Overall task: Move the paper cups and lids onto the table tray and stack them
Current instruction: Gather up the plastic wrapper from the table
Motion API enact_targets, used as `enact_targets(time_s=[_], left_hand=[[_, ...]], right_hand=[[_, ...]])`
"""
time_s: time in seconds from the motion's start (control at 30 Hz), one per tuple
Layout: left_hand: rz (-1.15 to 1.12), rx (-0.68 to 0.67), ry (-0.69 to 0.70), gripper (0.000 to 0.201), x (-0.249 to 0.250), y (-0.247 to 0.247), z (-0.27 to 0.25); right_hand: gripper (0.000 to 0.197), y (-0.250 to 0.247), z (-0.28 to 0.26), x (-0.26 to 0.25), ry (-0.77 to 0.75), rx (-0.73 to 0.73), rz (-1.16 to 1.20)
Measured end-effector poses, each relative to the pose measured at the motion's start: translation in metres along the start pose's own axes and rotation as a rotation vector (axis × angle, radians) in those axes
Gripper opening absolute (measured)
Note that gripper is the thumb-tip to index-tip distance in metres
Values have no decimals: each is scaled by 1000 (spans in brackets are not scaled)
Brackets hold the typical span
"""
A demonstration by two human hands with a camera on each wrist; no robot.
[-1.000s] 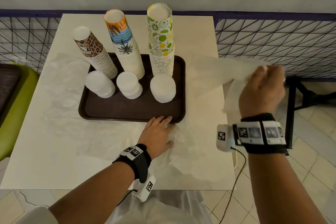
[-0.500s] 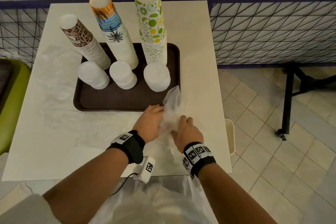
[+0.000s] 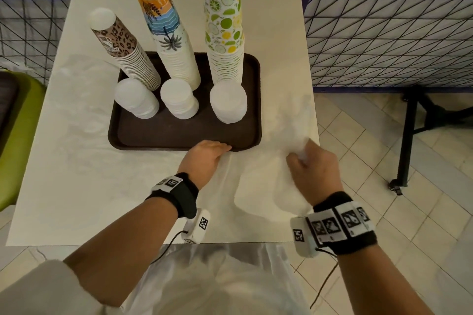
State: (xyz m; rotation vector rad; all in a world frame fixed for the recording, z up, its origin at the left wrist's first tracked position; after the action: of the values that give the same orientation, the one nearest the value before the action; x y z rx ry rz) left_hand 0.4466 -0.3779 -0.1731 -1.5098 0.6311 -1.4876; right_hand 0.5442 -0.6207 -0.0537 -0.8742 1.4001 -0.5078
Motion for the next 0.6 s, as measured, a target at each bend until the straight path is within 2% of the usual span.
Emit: enact_targets(time_s=[0.07, 0.17, 0.23, 0.3, 0.37, 0.4, 0.47, 0.53, 0.6], left_hand=[[10, -5, -5, 36, 0, -1, -2], [1, -29, -32, 37, -2, 0, -1], [-26, -72, -76, 36, 0, -2, 0], [-39, -114, -134, 28, 5, -9, 0], [-27, -80, -166, 22, 8, -21, -8], [-32, -17, -177, 22, 6, -30, -16], [-38, 135, -228, 22, -7, -51, -37], [36, 220, -295, 26, -25, -71, -62], [115, 237, -326, 35, -44, -86, -77]], right_hand=[[29, -17, -3, -6, 1, 138, 110], [12, -38, -10, -25, -100, 331, 428], [14, -50, -12, -38, -162, 377, 606], [22, -53, -11, -46, -180, 353, 650], [20, -41, -10, -53, -158, 247, 542], [24, -29, -10, -57, -157, 139, 417], [50, 8, -14, -62, -228, -191, 107], [72, 51, -23, -63, -340, -499, -167], [92, 93, -36, -59, -421, -683, -352]])
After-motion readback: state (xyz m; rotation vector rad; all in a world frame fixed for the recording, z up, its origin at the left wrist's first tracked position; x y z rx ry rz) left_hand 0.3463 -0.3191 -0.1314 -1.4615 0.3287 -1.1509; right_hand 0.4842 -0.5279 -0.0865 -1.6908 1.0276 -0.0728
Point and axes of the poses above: each hand's wrist, its own z-axis towards the middle knuckle, its own y-axis out of the palm, x = y × z, the point moved 2 cm from there along z, towards the middle knuckle, and after that the axes turned 11 degrees about x, right-handed, at the moved point
